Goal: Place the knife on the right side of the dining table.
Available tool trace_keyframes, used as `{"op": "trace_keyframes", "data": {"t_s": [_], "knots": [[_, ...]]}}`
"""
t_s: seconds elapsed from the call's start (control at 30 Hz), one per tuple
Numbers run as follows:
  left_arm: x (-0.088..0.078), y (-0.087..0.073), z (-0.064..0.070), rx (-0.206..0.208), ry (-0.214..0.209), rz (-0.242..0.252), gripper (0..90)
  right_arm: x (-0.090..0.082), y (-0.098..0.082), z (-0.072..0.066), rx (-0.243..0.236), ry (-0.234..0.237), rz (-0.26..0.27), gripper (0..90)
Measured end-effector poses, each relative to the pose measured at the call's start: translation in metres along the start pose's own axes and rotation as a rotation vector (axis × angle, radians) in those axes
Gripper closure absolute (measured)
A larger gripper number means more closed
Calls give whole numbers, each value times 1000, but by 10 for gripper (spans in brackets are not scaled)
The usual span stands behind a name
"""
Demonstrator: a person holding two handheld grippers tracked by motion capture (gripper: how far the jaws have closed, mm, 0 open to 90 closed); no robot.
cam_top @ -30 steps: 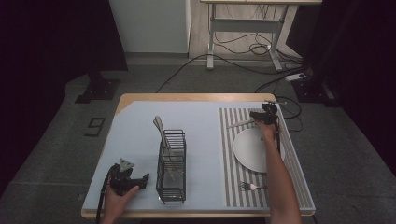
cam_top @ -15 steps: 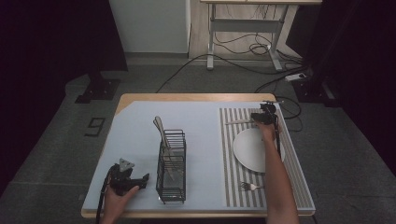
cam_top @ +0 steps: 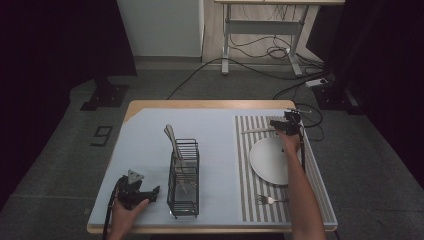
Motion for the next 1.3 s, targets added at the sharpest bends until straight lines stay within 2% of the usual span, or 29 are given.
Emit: {"op": "trace_keyframes", "data": {"t_s": [0.03,0.1,0.17,0.2,0.37,0.4,0.47,0.63,0.7,0.73,0.77,0.83,0.87,0.93,0.97,1.23,1.27,1.3], "knots": [[0,0,0,0,0,0,84,0,0,0,0,0,0,428],[0,0,0,0,0,0,84,-16,-3,-2,7,30,43,426],[0,0,0,0,0,0,84,-22,-3,-2,6,36,45,420],[0,0,0,0,0,0,84,-35,-6,-2,0,48,79,424],[0,0,0,0,0,0,84,-52,-11,2,2,59,93,416],[0,0,0,0,0,0,84,-61,-15,3,8,74,109,414],[0,0,0,0,0,0,84,-65,-18,3,4,83,113,411],[0,0,0,0,0,0,84,-84,-37,-5,-48,122,128,407],[0,0,0,0,0,-1,84,-91,-50,-14,-82,138,125,403],[0,0,0,0,0,-1,84,-91,-50,-14,-82,138,125,403],[0,0,0,0,0,-2,84,-96,-60,-22,-108,157,122,400],[0,0,0,0,0,-2,84,-99,-66,-27,-120,169,122,400],[0,0,0,1,0,-3,84,-104,-77,-39,-149,198,118,397],[0,0,0,1,1,-3,84,-106,-81,-44,-161,207,119,396],[0,0,0,1,1,-2,84,-110,-92,-58,-193,236,119,394],[0,0,0,1,1,-2,84,-119,-133,-102,-302,316,100,383],[0,0,0,1,1,-2,84,-119,-133,-102,-302,316,100,383],[0,0,0,1,1,-3,84,-120,-138,-108,-316,324,95,382]]}}
Point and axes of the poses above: each handheld gripper's, and its own axes: x roughly forward along the jaws, y roughly out of its top, z roughly to its right, the point moved 6 cm from there along x, roughly forward along the jaws, and after that the axes turned 13 degrees about -z, right-handed, at the moved point
